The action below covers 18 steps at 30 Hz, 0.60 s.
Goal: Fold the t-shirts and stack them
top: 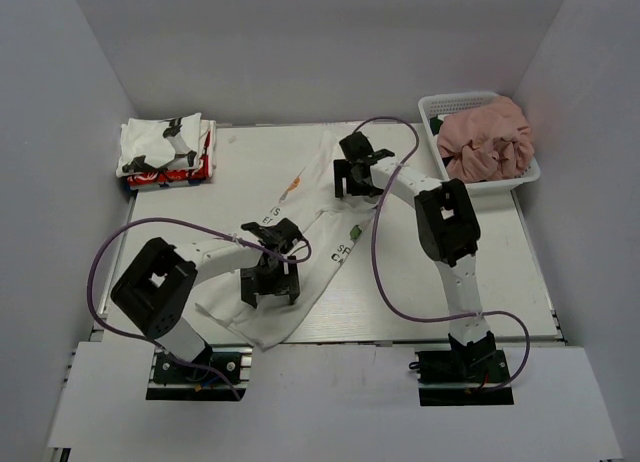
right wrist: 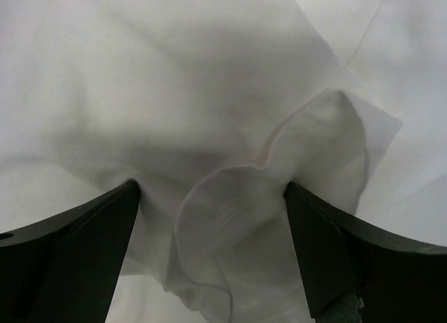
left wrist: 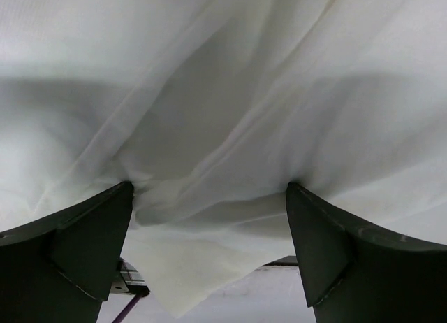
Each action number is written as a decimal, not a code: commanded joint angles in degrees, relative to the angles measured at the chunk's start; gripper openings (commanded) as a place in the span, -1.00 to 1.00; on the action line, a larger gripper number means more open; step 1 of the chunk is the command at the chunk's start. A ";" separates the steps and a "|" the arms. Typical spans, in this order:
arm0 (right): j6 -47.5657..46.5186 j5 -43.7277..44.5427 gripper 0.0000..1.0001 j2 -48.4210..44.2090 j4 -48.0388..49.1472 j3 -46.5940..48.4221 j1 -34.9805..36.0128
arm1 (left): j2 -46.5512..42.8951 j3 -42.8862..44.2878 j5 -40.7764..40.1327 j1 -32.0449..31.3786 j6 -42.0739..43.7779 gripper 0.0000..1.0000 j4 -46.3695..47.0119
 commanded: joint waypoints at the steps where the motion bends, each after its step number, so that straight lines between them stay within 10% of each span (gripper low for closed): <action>1: 2.58 1.73 0.81 -5.86 1.13 -9.62 -0.53 | 3.28 0.18 1.90 -3.08 -1.11 0.99 1.42; 18: 3.44 -13.14 0.81 21.02 12.39 26.22 -4.92 | 16.01 17.84 2.53 -11.70 -7.97 0.99 -2.01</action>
